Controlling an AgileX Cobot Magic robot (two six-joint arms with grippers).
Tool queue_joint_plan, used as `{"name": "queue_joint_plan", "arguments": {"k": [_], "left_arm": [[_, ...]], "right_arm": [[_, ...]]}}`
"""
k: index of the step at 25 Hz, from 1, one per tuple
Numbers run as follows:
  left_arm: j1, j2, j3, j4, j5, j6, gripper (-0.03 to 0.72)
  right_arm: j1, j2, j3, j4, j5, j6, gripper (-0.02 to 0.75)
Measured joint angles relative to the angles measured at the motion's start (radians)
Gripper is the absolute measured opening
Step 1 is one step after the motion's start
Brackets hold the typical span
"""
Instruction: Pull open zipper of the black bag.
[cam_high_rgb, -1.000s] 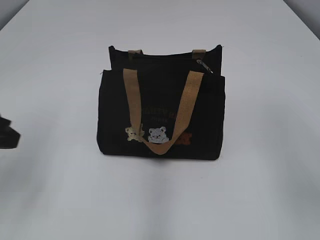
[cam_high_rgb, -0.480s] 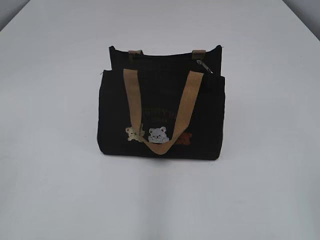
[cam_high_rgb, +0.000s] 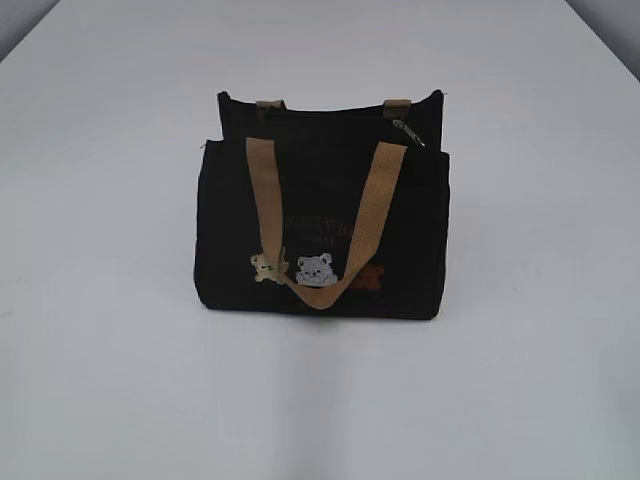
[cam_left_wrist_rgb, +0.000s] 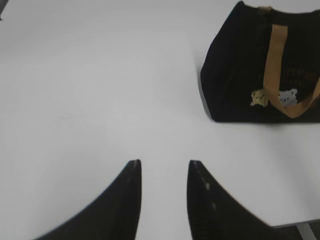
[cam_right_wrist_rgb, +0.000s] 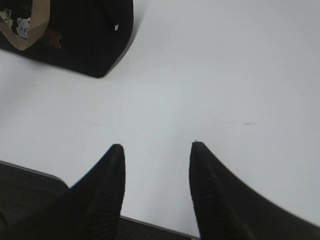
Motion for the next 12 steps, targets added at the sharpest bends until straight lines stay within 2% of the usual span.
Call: {"name": "queue_joint_plan", "arguments": {"k": [12], "left_arm": [[0.0,-0.003,0.009,-0.013,-0.013,0.007,0.238]], "right_arm": [[0.0,0.0,0.002,0.0,-0.003,0.0,0.334]]}}
